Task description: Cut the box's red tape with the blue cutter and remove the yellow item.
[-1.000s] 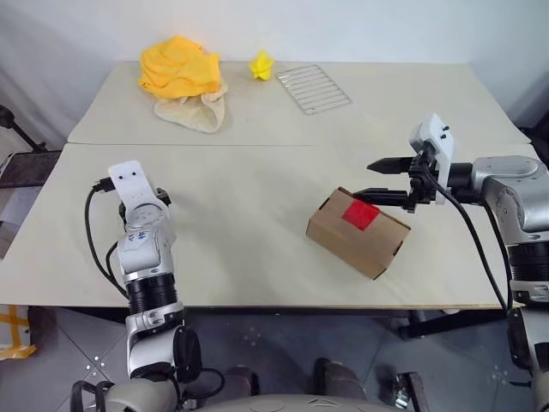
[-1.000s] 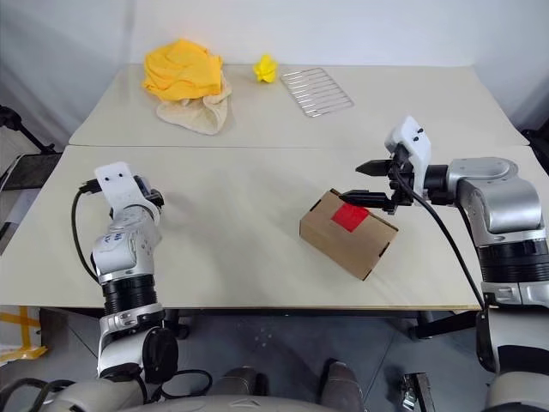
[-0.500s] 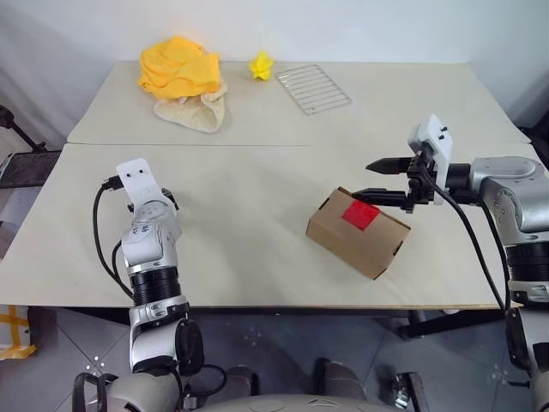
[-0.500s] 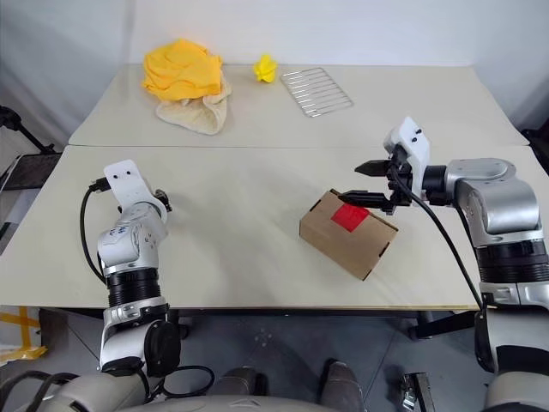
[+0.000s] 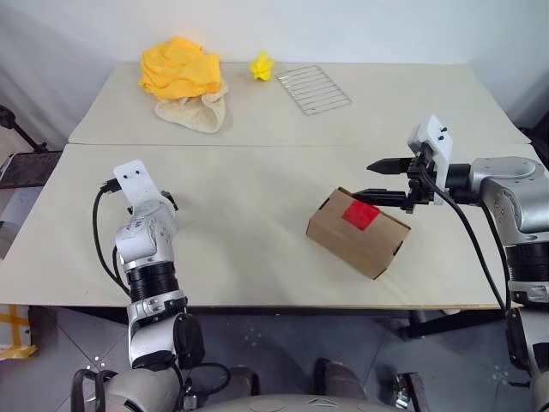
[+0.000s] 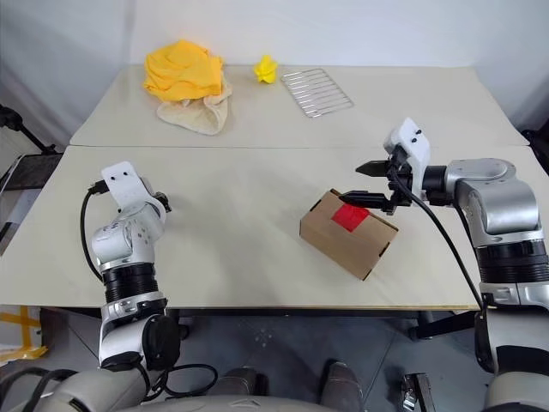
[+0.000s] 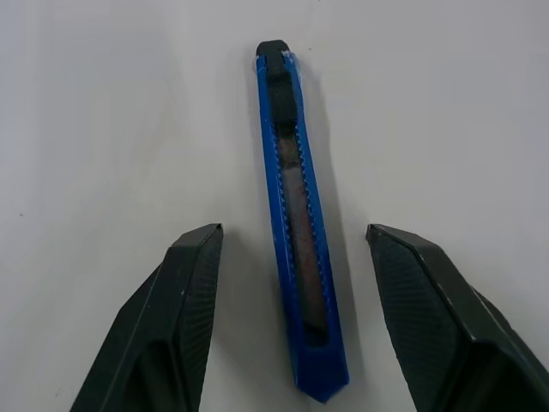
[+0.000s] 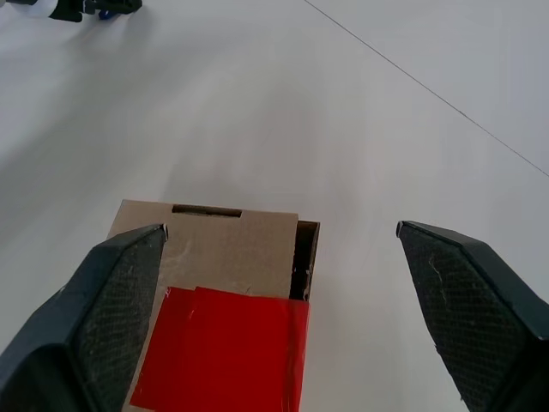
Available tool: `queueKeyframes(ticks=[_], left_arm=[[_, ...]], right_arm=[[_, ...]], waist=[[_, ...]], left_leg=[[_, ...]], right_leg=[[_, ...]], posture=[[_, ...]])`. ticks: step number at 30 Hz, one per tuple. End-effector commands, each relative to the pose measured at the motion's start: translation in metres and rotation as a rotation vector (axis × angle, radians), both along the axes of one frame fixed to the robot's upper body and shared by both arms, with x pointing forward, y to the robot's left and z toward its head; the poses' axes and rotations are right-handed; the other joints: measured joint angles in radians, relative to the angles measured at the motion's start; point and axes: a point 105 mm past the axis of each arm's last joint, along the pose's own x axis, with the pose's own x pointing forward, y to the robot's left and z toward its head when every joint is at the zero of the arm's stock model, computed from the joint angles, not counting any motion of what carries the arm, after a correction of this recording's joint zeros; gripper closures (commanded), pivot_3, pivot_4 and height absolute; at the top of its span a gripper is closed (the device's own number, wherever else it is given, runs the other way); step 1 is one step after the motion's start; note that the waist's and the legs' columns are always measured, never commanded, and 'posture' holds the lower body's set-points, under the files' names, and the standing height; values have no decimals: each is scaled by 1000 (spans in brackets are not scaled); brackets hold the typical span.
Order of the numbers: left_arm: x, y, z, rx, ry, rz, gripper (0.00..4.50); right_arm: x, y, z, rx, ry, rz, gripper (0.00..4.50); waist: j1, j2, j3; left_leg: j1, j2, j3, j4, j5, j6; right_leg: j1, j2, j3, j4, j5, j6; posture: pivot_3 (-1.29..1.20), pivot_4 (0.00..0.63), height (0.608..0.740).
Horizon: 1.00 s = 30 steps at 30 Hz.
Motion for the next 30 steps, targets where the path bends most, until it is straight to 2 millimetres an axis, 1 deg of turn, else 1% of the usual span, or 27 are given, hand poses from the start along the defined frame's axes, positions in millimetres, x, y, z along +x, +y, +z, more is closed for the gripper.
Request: queueKeyframes(ticks=[1, 3, 4, 20, 24, 27, 30], left_arm=[[-6, -1, -19, -82, 73, 6, 1870], [-8, -1, -20, -96, 85, 8, 2214], [-8, -1, -21, -98, 90, 5, 2487], [-20, 2, -32, -105, 172, 6, 2487], [-22, 3, -34, -102, 187, 7, 3214], [-24, 5, -35, -100, 190, 15, 4085], [-25, 7, -34, -94, 192, 16, 4119]], right_arm=[[-2, -2, 9, -5, -45, 3, 0], [-2, -2, 9, -6, -46, 2, 0], [-2, -2, 9, -6, -46, 2, 0], [1, -2, 9, -17, -57, -3, 0], [1, -2, 9, -19, -56, -6, 0], [1, -3, 9, -19, -57, -8, 0], [1, -3, 9, -20, -58, -9, 0]], waist=[[0, 0, 0], [-1, 0, 0], [-1, 0, 0], [-1, 1, 0], [-1, 1, 0], [0, 1, 0], [-1, 1, 0]], left_leg=[[0, 0, 0, 0, 0, 0], [0, 0, 0, 0, 0, 0], [0, 0, 0, 0, 0, 0], [1, 0, 1, 0, 0, -1], [1, 0, 1, 0, 0, -1], [1, 0, 1, 0, 0, -1], [1, 0, 1, 0, 0, -1]], right_leg=[[0, 0, 0, 0, 0, 0], [0, 0, 0, 0, 0, 0], [0, 0, 0, 0, 0, 0], [0, 0, 1, 1, 0, 0], [0, 0, 2, 1, 0, 0], [0, 0, 2, 1, 0, 0], [0, 0, 2, 1, 0, 0]], posture=[[0, 150, 740], [0, 150, 740], [0, 150, 740], [0, 150, 740], [0, 150, 740], [0, 150, 740], [0, 150, 740]])
